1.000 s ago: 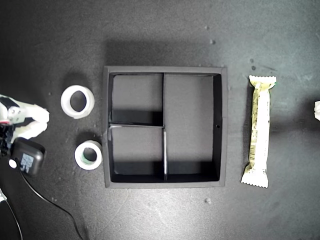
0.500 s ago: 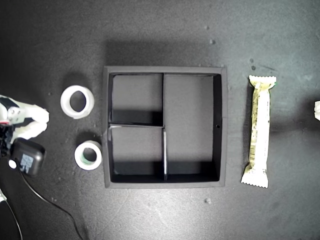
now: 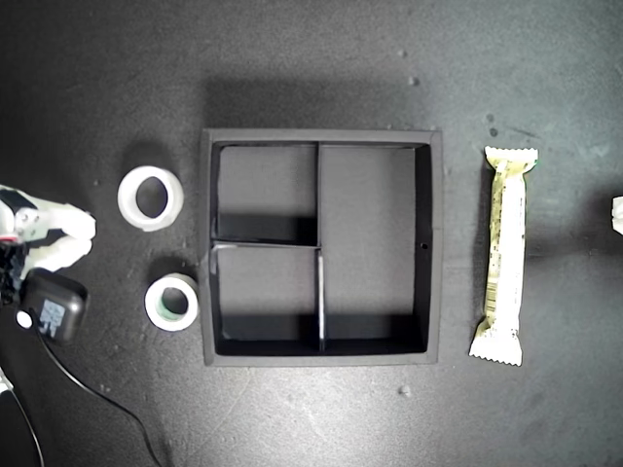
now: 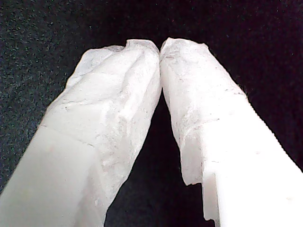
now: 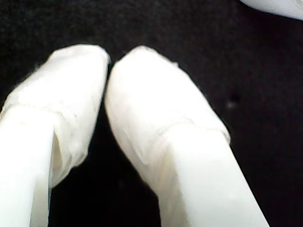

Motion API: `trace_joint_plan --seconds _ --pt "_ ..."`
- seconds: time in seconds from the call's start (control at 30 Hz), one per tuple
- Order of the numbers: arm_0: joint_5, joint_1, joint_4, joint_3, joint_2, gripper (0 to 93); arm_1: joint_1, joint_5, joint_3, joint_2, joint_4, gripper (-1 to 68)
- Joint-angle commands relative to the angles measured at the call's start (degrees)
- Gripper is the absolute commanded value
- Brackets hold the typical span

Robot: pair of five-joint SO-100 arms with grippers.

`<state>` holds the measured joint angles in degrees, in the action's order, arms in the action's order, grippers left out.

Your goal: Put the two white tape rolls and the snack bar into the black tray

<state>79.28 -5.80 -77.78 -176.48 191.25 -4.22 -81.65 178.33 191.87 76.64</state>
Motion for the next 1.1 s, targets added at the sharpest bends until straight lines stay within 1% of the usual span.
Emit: trace_joint_plan --seconds 0.0,0.07,0.13,0.23,0.33,0.37,0.43,0.47,0.53,0.67,0.8,0.93,1.07 --pt "9.0 0.1 -2.1 -3.3 2.8 0.2 -2.1 -0.4 0.7 0.2 0.2 0.1" --pt "13.7 -1.5 -2.1 -3.3 2.8 0.2 -4.0 -0.4 0.7 0.2 0.2 0.1" --pt "18.6 -3.4 -2.0 -3.3 2.7 0.2 -4.2 -0.4 0.7 0.2 0.2 0.0" --pt "20.8 -4.3 -1.6 -3.3 2.7 0.0 -3.8 1.0 0.7 0.2 0.2 -0.1" --pt "23.6 -7.4 0.1 -3.3 2.6 0.0 -3.1 1.1 0.7 0.2 0.2 -0.2" --pt "22.6 -8.3 1.6 -3.3 2.6 0.0 -3.7 1.0 0.7 0.2 0.2 -0.2" --pt "19.0 -8.2 4.1 -3.3 2.6 0.0 -3.3 -3.1 0.7 0.2 0.0 -0.2" --pt "19.0 -8.1 4.4 -3.3 2.6 0.0 -2.6 -6.0 0.7 0.2 0.0 -0.2" --pt "17.9 -6.6 4.7 -3.3 2.6 0.0 -2.6 -6.2 0.7 0.2 -2.2 -0.2" --pt "11.2 -3.6 7.6 -3.3 2.6 0.6 -3.2 -0.7 0.7 0.2 -8.5 -0.3" --pt "3.6 -1.6 7.0 1.8 2.7 5.7 -3.7 8.0 0.4 0.2 -12.3 -0.3" --pt "-5.4 0.4 7.0 8.5 0.9 7.5 -4.9 13.9 -0.5 0.2 -12.8 -0.3" --pt "-12.6 2.0 11.8 12.3 -4.7 9.8 -4.9 15.5 0.3 0.2 -13.4 -0.2"
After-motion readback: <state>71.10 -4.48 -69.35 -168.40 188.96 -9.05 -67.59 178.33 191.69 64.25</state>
